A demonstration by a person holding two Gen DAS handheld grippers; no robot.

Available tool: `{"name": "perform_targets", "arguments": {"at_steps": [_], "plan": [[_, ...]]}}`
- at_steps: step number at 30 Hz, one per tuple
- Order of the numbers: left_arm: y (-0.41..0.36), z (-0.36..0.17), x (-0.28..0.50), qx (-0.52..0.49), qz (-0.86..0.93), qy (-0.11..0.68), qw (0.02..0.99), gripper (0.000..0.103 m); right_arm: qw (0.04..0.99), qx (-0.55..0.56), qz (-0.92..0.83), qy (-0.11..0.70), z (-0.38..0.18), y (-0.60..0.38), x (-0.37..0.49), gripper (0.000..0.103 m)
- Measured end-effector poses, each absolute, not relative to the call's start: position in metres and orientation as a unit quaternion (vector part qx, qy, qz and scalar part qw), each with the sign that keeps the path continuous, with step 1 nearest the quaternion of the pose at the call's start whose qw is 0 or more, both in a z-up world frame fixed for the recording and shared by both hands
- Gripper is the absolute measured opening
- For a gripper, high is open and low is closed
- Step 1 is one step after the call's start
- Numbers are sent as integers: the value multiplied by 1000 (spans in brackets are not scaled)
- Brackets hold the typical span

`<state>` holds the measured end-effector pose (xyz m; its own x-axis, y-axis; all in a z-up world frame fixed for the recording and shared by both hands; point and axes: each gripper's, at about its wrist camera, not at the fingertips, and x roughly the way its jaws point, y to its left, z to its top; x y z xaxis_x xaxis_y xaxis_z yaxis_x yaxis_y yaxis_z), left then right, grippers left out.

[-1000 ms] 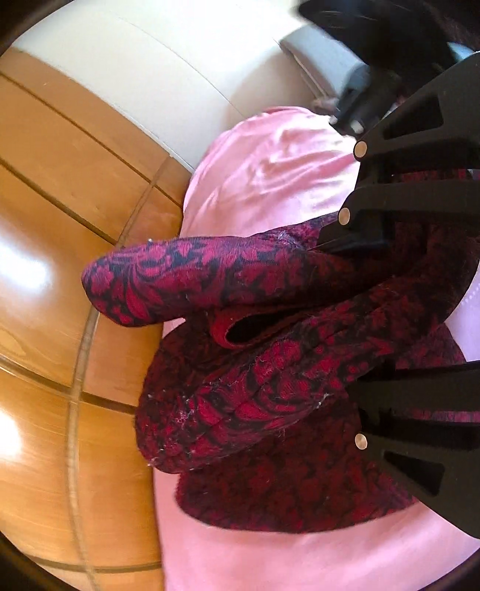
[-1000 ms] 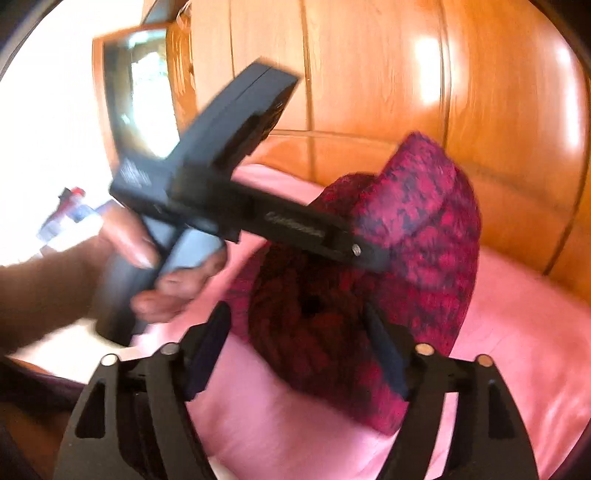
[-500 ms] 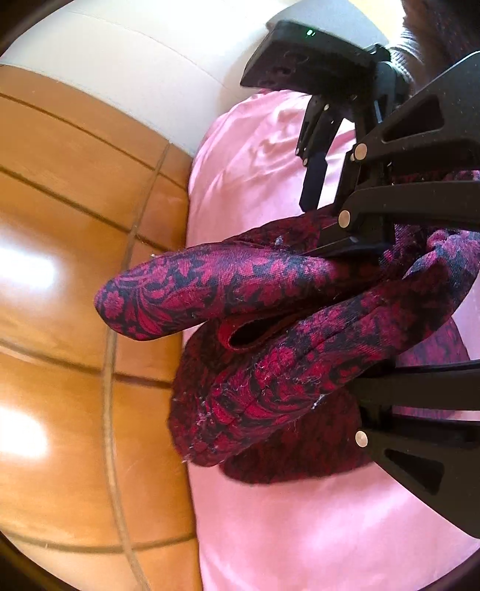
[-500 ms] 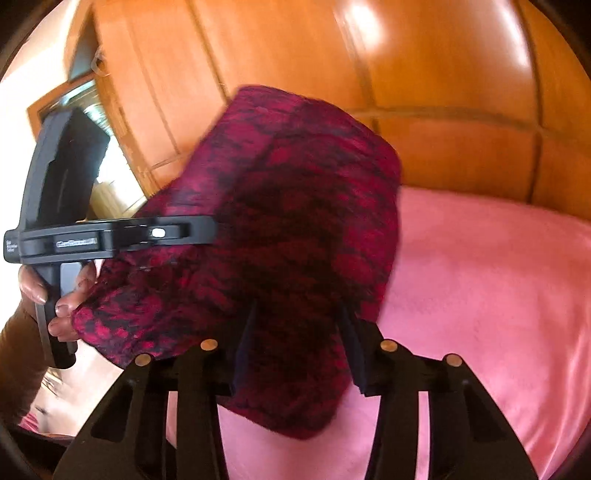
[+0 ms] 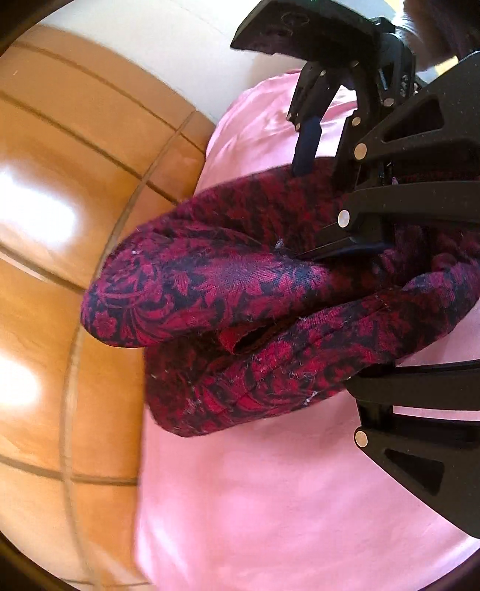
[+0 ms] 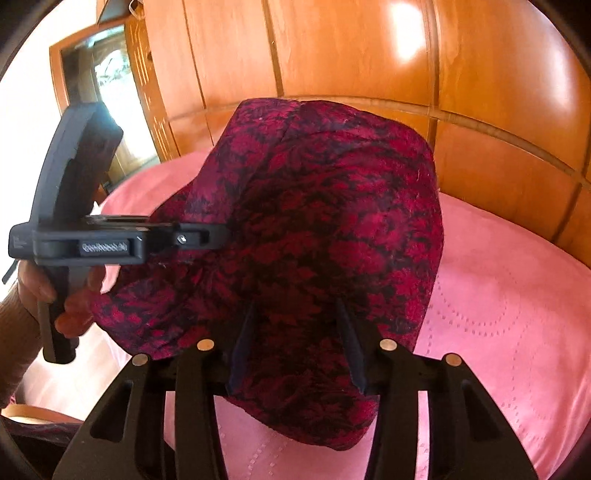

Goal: Fold small clothes
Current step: 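Fold the top's side inward with the left tool toward the right tool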

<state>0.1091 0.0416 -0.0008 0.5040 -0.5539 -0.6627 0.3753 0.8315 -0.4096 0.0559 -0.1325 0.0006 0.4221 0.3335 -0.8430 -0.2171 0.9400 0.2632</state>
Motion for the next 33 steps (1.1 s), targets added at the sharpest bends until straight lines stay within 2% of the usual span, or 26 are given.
{"name": "perform_targets", "arguments": {"at_steps": [4, 6, 8, 10, 12, 14, 20, 26, 29, 33], "plan": [[44, -6, 108, -123, -251, 412, 867, 42, 835, 42, 177, 519, -3, -125, 60, 44], [38, 3, 104, -94, -233, 400, 881, 52, 829, 73, 188, 521, 2, -136, 65, 46], [37, 4, 102, -74, -216, 391, 891, 57, 837, 95, 180, 508, 15, -150, 75, 51], [34, 7, 100, -69, -211, 385, 896, 58, 847, 106, 174, 492, 28, -160, 85, 52], [33, 9, 97, -68, -194, 381, 901, 63, 856, 106, 163, 480, 35, -165, 104, 55], [30, 9, 92, -65, -181, 375, 907, 64, 863, 94, 151, 474, 41, -160, 119, 59], [22, 6, 81, -46, -172, 367, 913, 64, 845, 77, 143, 510, 31, -135, 181, 60], [31, -1, 84, -51, -140, 378, 914, 70, 796, 10, 114, 594, -26, -115, 221, 65], [45, -9, 93, -102, -141, 391, 904, 71, 791, -25, 100, 603, -46, -106, 224, 68], [59, -27, 103, -175, -155, 411, 881, 72, 784, -15, 88, 614, -64, -110, 230, 71]]}}
